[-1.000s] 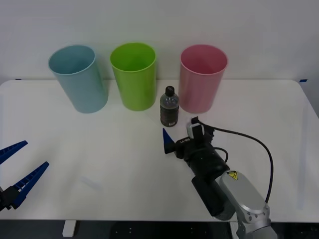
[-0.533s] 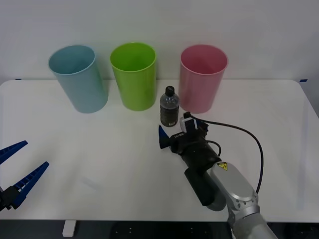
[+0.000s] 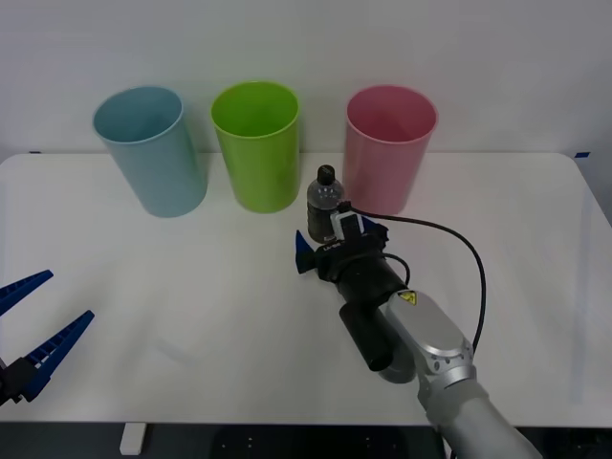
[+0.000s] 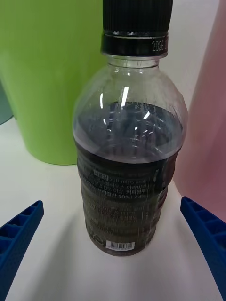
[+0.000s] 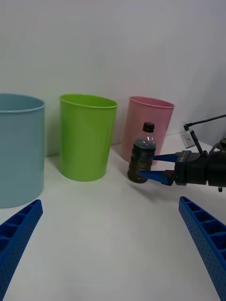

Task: Grasp the object on the table and drop it into the matching bin: aluminum can to the light blue bin, PET bottle to the pink bin.

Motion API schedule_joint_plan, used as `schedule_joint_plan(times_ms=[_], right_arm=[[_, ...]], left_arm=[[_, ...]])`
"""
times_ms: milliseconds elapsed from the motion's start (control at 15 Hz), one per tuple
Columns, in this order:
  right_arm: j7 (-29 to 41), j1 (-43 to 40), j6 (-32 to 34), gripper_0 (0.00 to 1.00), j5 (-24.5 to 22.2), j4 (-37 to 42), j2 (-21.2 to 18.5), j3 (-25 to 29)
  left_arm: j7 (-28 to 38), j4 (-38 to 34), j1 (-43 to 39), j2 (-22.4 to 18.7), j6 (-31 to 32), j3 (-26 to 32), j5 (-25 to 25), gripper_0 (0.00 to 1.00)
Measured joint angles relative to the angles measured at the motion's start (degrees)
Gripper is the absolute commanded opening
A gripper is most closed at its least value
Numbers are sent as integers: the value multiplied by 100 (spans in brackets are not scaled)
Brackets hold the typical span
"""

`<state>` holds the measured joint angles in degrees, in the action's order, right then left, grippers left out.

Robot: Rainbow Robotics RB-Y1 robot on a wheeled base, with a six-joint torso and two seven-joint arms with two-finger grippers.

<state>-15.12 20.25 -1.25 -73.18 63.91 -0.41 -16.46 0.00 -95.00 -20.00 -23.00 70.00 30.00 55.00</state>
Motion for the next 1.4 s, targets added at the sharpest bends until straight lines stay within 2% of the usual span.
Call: schedule_joint_plan(times_ms=[467,867,1000,1400], right_arm=[[-15,699,-206,100,106,-781,50,46],[-43,921,-287,100,222,-986,58,40],[-94,928,-289,0,224,-987,58,39],[-122,931,-288,0,242,-987,28,64]], left_arm=[[0,0,0,0,0,0,0,100],[0,0,0,0,0,0,0,100],[0,0,0,0,0,0,0,100],[0,0,0,0,0,0,0,100]])
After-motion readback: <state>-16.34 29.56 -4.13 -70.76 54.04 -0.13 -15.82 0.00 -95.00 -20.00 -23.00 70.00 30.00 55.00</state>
